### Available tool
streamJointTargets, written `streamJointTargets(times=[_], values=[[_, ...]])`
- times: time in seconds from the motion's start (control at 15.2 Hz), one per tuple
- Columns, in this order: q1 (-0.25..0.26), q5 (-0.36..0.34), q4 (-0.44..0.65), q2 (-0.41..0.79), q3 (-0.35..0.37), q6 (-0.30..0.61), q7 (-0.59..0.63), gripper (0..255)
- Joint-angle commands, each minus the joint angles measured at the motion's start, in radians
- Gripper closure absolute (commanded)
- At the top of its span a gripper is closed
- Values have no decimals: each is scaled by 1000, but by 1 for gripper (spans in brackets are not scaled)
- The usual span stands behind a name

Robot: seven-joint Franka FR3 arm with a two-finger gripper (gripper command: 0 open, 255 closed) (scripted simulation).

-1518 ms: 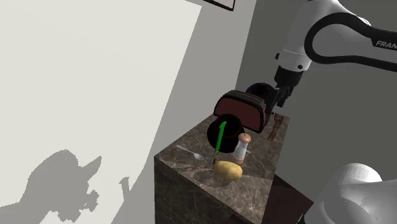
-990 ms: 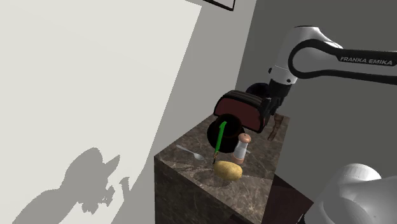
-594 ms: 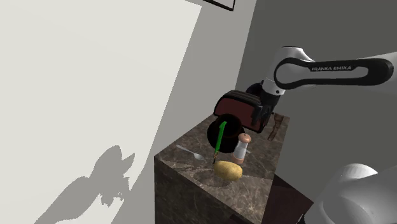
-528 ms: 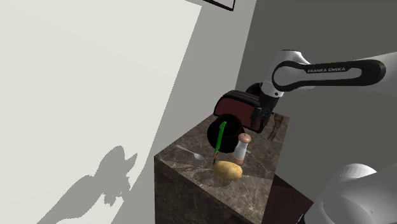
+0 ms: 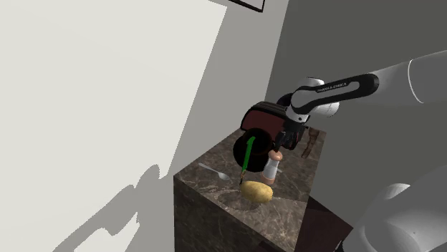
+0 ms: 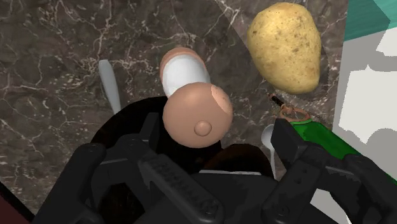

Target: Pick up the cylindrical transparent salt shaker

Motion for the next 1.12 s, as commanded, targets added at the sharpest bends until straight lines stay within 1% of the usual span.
streamJointTargets(times=[0.0, 0.4, 0.53, 0.59, 1.06], values=[[3, 18, -8, 32, -15, 34, -28, 0], [11, 45, -47, 85, -26, 122, -59, 0], [12, 48, -50, 90, -27, 130, -63, 0], [12, 48, -53, 88, -27, 131, -62, 255], [13, 48, -53, 89, -26, 131, -61, 255]])
